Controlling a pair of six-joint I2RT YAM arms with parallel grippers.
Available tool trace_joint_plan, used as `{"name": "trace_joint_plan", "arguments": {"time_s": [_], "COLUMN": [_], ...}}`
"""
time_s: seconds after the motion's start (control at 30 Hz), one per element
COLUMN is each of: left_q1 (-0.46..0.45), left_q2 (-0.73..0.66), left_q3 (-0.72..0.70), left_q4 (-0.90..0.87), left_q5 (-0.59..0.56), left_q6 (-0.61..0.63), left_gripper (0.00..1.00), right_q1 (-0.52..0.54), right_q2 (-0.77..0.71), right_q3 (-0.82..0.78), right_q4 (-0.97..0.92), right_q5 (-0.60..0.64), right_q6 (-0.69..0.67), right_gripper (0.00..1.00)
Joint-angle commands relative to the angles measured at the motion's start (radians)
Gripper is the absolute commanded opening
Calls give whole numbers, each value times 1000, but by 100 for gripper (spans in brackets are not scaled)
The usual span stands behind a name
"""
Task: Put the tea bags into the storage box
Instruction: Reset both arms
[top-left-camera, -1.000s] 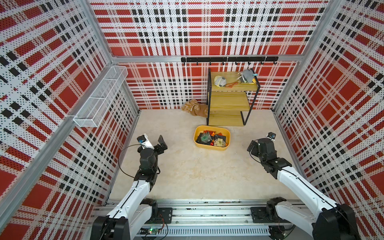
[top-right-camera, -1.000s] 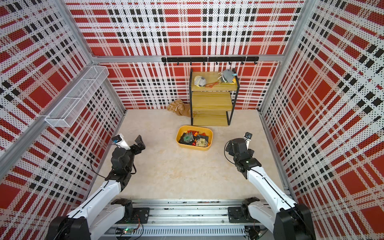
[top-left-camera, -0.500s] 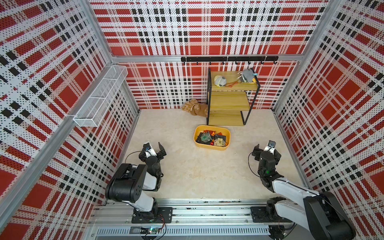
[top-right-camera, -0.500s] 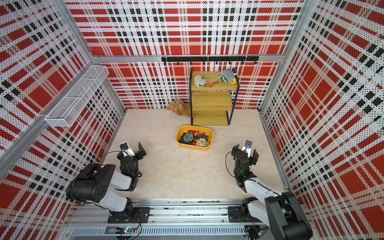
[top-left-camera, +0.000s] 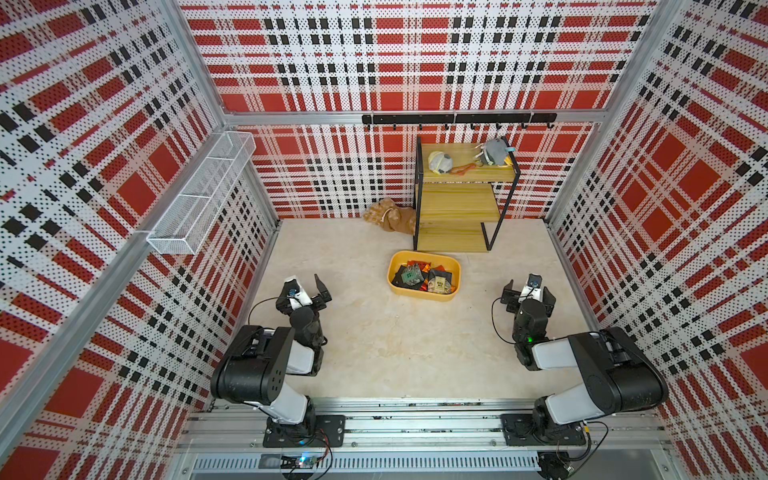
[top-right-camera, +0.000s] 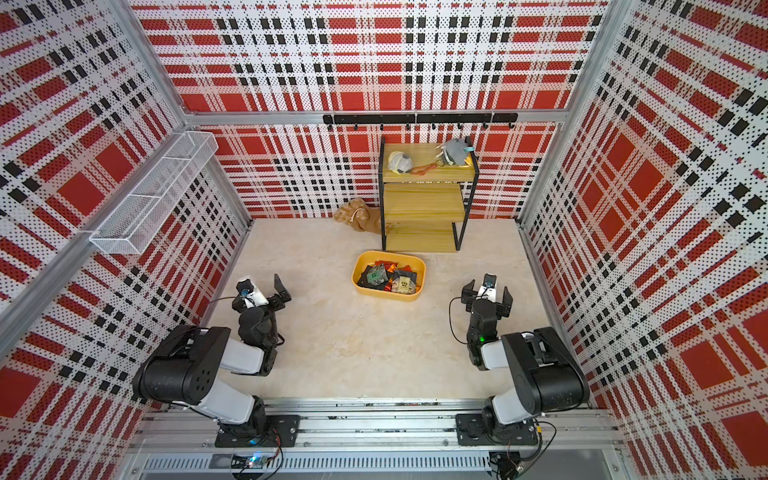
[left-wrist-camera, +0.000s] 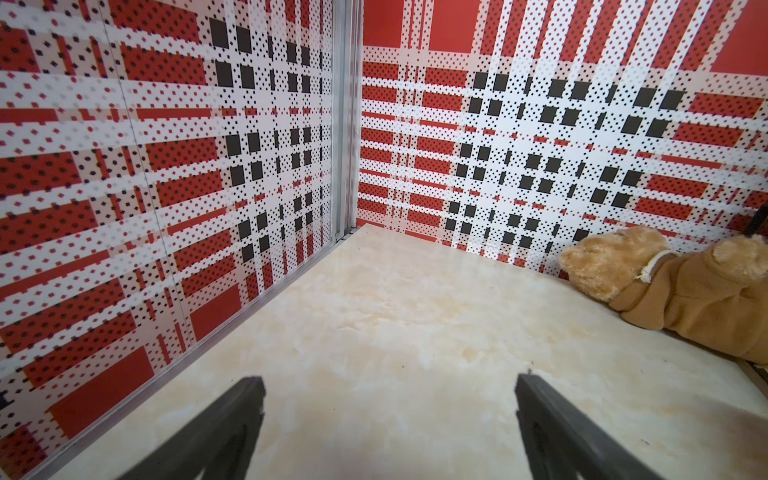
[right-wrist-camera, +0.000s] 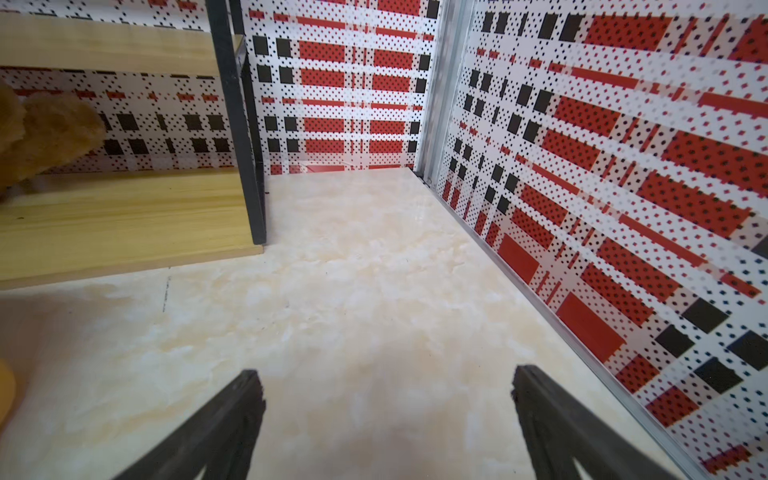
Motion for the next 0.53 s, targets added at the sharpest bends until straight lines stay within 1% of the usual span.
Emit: {"name": "trace_joint_plan", "arguments": {"time_s": [0.0, 0.03, 0.1, 0.13, 0.17, 0.2, 0.23, 0.27, 0.3, 0.37, 0.5], "left_q1": [-6, -5, -6, -7, -7, -9, -9, -9, -9, -11, -10], "left_q2": [6, 7, 6, 5, 7, 7, 6, 6, 9, 13, 7], "left_q3": [10, 10, 10, 10, 11, 12, 12, 13, 14, 16, 13], "left_q4": [9, 9, 8, 8, 7, 8, 6, 5, 6, 5, 4], "left_q5": [-22, -23, -24, -24, -25, -26, -26, -26, -26, -27, -27], "left_q6": [16, 15, 16, 16, 16, 17, 17, 17, 19, 20, 20], "left_gripper": [99, 99, 99, 99, 99, 99, 99, 99, 99, 99, 99], "right_q1": [-6, -9, -17, -8, -4, -10, -15, -17, -30, -43, -49], "right_q2": [0, 9, 132, 114, 64, 44, 67, 67, 49, 58, 49], "right_q3": [-23, -54, -109, -107, -88, -55, -25, 7, 20, 24, 35], "right_q4": [113, 157, 440, 395, 279, 196, 184, 120, 59, 68, 30], "right_q5": [-41, -92, -102, -96, -96, -109, -98, -81, -105, -108, -119], "right_q6": [-22, -21, -59, -66, -53, -34, -42, -33, -10, -6, 7], "right_gripper": [100, 100, 100, 100, 100, 100, 100, 100, 100, 100, 100]}}
